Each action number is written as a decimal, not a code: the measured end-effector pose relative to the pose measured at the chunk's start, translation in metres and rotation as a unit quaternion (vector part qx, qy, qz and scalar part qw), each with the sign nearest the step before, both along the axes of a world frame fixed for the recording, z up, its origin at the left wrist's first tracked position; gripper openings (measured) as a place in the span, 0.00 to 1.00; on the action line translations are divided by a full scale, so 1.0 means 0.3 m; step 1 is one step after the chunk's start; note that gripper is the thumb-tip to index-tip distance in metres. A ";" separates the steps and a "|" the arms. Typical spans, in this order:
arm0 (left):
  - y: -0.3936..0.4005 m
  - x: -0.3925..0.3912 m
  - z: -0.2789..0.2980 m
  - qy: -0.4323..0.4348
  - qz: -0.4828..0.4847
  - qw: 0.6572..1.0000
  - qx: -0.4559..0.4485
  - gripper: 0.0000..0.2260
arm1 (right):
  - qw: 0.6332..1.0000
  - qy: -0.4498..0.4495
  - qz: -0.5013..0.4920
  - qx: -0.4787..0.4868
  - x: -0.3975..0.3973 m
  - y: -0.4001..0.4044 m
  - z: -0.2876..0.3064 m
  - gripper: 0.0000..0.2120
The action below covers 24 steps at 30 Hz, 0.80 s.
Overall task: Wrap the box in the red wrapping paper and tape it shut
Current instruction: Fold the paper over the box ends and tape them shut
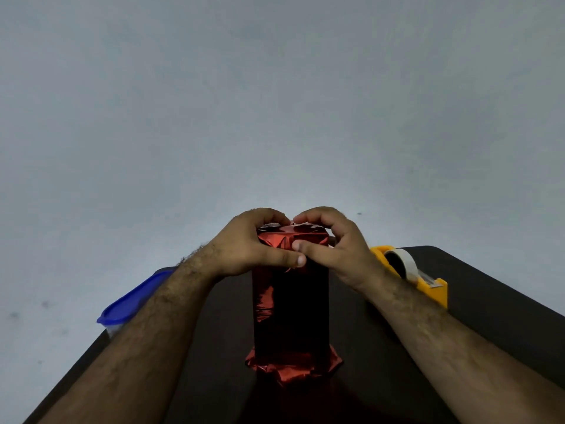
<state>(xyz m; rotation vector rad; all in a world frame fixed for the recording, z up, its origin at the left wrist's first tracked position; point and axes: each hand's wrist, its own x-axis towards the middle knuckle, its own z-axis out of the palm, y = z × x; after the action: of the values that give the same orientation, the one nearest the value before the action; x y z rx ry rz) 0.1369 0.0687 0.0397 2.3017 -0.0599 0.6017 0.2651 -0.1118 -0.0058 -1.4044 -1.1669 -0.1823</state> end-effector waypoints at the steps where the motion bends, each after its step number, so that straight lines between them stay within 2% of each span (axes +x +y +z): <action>1: 0.003 0.001 -0.003 0.000 -0.009 1.000 -0.012 0.34 | 1.000 0.001 0.004 0.009 -0.004 0.000 0.000 0.19; 6: 0.010 -0.001 -0.013 -0.020 -0.049 0.996 -0.068 0.27 | 0.997 -0.056 -0.009 0.045 0.009 -0.007 -0.001 0.19; 10: 0.023 -0.002 -0.026 -0.052 -0.062 0.991 -0.111 0.21 | 0.998 -0.042 -0.002 0.049 0.012 -0.003 -0.010 0.18; 17: 0.044 0.027 -0.057 -0.092 -0.041 0.992 -0.077 0.25 | 0.998 -0.034 0.005 0.045 0.010 -0.004 -0.012 0.17; 24: 0.012 0.055 -0.057 -0.070 -0.020 0.990 -0.123 0.28 | 0.999 -0.011 0.027 0.027 0.030 -0.006 -0.022 0.23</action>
<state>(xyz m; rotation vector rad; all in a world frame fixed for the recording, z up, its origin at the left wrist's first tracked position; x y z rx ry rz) 0.1534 0.0724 0.0226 2.0137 -0.0921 0.7086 0.2740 -0.1135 -0.0123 -1.3243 -1.2086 -0.1899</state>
